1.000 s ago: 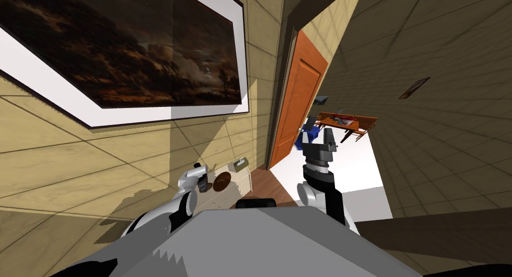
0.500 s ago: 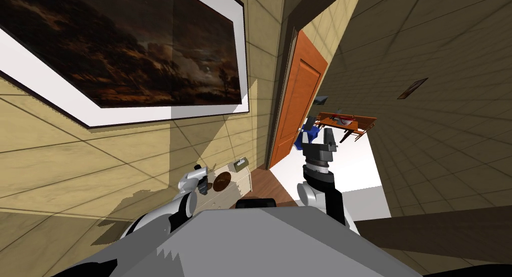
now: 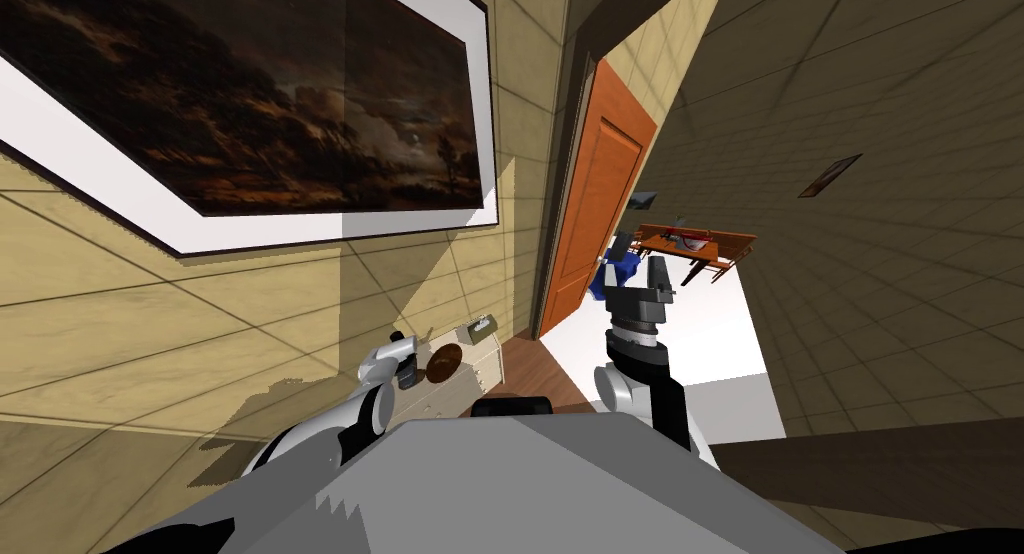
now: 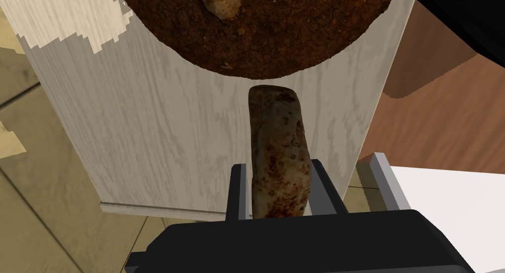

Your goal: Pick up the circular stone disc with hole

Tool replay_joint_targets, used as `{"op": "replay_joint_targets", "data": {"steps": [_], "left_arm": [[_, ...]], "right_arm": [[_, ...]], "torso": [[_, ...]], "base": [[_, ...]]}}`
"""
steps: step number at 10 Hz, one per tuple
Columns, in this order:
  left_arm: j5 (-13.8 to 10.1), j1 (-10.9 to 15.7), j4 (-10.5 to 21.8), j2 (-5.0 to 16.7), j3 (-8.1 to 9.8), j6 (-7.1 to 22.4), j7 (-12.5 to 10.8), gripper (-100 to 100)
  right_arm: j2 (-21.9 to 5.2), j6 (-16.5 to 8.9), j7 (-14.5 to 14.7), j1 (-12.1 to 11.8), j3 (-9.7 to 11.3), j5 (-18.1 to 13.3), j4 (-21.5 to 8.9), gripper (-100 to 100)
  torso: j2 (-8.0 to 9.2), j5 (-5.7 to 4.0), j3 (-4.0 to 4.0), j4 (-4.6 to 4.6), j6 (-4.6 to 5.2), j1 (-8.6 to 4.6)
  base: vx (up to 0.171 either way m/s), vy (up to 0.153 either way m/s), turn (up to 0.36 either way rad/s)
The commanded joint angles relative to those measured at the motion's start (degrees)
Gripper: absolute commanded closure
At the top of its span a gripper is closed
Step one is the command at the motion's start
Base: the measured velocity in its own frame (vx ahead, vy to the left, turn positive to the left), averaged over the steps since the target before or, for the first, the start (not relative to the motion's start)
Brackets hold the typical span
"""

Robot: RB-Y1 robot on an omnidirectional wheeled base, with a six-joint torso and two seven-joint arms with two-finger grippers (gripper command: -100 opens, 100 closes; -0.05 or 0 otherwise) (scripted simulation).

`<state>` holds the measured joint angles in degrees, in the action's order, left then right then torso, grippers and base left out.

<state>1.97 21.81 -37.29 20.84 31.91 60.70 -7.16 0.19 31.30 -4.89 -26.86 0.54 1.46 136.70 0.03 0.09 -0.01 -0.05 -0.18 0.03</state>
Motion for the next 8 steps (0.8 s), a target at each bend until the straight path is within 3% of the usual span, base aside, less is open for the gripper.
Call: {"op": "replay_joint_targets", "data": {"steps": [1,3,4,5,7,8], "left_arm": [[0.00,0.00,0.00,0.00,0.00,0.00,0.00,100],[0.00,-0.02,0.02,-0.02,0.00,0.05,0.01,100],[0.00,-0.03,0.03,-0.03,0.00,0.05,0.01,0],[0.14,0.04,-1.46,0.00,0.42,1.72,0.08,100],[0.34,0.73,-2.47,0.47,0.96,3.59,0.28,100],[0.28,0.19,-2.69,0.11,0.79,3.02,0.18,100]], "right_arm": [[0.00,0.00,0.00,0.00,0.00,0.00,0.00,0],[0.00,0.00,0.00,0.00,0.00,0.00,0.00,0],[0.00,0.00,0.00,0.00,0.00,0.00,0.00,0],[0.00,0.00,0.00,0.00,0.00,0.00,0.00,0],[0.00,0.00,0.00,0.00,0.00,0.00,0.00,0],[0.00,0.00,0.00,0.00,0.00,0.00,0.00,0]], "torso": [[0.00,0.00,0.00,0.00,0.00,0.00],[-0.05,0.01,-0.02,0.00,0.01,0.07],[-0.05,0.00,-0.02,0.00,0.01,0.07],[-0.05,0.00,-0.02,0.00,0.01,0.07],[-0.04,-0.01,-0.01,0.02,0.03,0.11],[-0.04,-0.01,-0.01,0.02,0.04,0.10]], "base": [[0.000,0.000,0.000],[0.000,0.000,0.000],[0.000,0.000,0.000],[0.005,0.010,-0.015],[-0.009,0.010,-0.030],[0.000,0.000,0.000]]}}
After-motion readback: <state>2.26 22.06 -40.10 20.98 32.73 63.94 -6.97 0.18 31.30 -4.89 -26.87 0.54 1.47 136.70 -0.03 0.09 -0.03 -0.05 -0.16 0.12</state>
